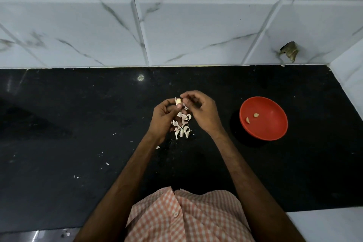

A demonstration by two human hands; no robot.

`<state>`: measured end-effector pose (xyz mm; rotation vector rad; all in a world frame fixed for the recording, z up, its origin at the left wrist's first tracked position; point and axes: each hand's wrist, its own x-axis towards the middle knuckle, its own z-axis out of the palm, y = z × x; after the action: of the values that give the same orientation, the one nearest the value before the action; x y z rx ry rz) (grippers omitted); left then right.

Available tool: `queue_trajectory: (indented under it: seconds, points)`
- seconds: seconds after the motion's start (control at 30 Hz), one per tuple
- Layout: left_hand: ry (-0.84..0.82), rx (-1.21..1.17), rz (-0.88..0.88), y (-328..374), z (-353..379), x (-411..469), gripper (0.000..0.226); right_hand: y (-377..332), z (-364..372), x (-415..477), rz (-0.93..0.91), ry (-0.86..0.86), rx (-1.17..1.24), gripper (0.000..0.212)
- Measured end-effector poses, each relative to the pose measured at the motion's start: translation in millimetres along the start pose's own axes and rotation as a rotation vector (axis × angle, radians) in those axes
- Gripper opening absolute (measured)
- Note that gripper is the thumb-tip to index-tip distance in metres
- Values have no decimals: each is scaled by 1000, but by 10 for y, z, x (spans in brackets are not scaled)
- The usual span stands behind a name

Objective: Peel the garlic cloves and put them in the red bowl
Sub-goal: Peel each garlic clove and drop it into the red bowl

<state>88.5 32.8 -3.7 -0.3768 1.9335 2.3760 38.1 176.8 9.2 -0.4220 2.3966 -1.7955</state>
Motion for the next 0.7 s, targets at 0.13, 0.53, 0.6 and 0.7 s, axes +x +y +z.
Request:
queue_trajectory:
  seconds: [0.13, 0.53, 0.6, 0.7]
  points:
    - [6, 23, -3, -3, -12, 7, 11, 53, 41, -2, 66, -5, 44, 7]
    - [-110, 162, 87, 74, -46, 21, 16, 32, 2, 26, 58, -63, -84, 11]
    - [-82, 152, 53, 27, -36, 28, 18, 13, 20, 28, 20, -80, -102, 13]
    - [1, 65, 1, -31, 4, 18, 10, -1, 71, 14, -77, -57, -106, 11]
